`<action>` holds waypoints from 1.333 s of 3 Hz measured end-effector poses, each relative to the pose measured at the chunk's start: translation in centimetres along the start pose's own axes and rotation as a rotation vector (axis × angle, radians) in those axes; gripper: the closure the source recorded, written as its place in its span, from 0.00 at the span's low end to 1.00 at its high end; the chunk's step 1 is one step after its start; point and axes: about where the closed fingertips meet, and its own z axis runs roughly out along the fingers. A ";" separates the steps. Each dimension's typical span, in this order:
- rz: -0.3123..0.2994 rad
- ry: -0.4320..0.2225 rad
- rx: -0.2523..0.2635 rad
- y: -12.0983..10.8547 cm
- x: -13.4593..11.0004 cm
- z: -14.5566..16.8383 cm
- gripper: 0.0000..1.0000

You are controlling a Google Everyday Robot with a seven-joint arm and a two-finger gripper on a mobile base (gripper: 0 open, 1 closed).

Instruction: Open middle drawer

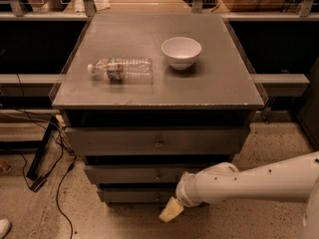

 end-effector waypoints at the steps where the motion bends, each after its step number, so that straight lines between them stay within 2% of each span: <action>1: -0.021 -0.012 0.056 -2.7 -0.7 -0.7 0.00; 2: -0.043 -0.014 0.105 -4.9 -1.1 -1.4 0.00; 4: -0.046 0.010 0.104 -6.2 -0.9 1.1 0.00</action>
Offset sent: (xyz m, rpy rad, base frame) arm 0.0591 -0.0254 0.0232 -0.0736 -0.1588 -0.0218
